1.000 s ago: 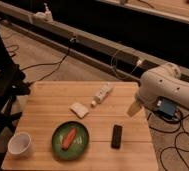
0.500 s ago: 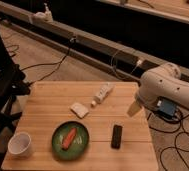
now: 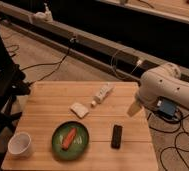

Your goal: Push the eraser across the table

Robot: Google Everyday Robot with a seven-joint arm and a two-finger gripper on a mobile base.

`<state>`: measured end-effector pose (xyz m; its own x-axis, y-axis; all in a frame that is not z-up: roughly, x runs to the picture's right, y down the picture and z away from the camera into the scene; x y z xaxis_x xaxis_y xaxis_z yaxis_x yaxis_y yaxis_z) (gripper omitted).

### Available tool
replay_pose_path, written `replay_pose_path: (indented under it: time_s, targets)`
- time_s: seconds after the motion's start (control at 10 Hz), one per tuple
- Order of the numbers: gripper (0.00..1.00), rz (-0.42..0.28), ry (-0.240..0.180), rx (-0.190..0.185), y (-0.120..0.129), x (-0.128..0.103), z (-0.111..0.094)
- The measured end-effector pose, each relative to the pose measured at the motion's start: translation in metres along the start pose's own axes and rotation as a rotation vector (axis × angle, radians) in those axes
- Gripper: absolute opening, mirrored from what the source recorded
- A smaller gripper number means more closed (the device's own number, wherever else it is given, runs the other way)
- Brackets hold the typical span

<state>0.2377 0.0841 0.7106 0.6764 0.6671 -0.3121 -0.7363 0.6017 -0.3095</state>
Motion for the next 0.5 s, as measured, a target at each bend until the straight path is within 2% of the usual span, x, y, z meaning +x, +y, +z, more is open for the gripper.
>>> replay_pose_path:
  time_s: [0.1, 0.2, 0.5]
  targets:
    - [0.77, 0.000, 0.000, 0.000, 0.0000, 0.0000, 0.0000]
    - [0.69, 0.000, 0.000, 0.000, 0.0000, 0.0000, 0.0000]
    - [0.38, 0.000, 0.000, 0.000, 0.0000, 0.0000, 0.0000]
